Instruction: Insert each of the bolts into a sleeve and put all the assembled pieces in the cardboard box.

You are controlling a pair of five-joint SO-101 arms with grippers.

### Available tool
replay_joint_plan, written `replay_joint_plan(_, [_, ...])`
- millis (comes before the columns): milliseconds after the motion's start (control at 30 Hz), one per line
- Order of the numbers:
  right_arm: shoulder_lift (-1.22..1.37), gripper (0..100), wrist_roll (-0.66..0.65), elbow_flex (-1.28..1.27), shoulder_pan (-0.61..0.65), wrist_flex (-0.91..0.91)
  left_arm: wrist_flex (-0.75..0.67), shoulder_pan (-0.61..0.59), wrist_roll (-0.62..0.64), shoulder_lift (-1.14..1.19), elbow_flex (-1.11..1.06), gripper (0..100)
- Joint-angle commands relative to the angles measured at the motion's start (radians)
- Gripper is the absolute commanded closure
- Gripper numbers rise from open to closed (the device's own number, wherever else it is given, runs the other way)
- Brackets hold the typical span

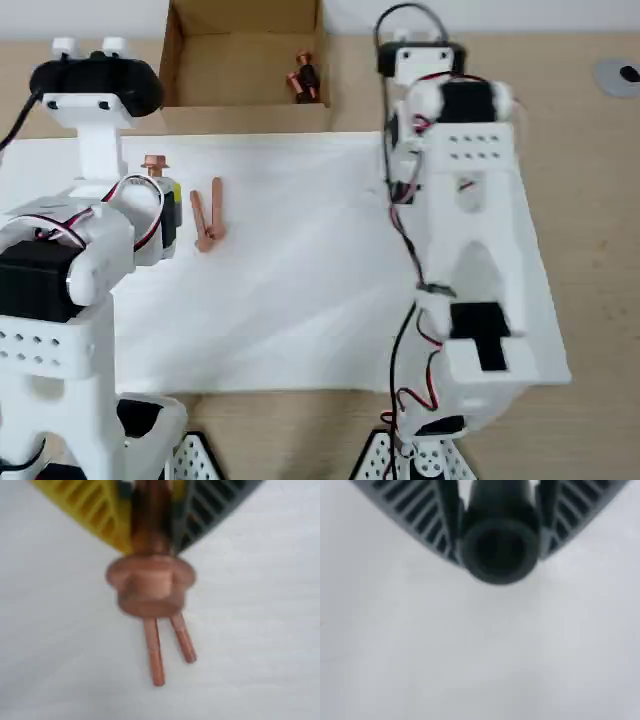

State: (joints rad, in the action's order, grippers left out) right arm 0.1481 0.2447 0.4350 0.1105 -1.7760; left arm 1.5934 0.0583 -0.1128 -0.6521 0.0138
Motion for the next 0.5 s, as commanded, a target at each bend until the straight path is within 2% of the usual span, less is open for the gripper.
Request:
replay_joint_plan(0, [-0.110,97.7,-0.046,-0.001,0.013,-0.012,0.003,-0.014,-0.006,-0.027,0.012,99])
replay_joint_plan(233, [-0.116,97.7,-0.094,-0.196,0.048,-0.012,0.002,-0.009,-0.006,-0.110,0.008,99])
replay_joint_plan(367, [-0.125,97.7,-0.137,-0.337,0.157,0.023,0.002,-0.012,-0.008,-0.143,0.002,99])
replay_joint_plan(467, [-0.139,97.7,-0.196,-0.344,0.260,0.048,0.002,-0.012,-0.006,-0.154,0.008,99])
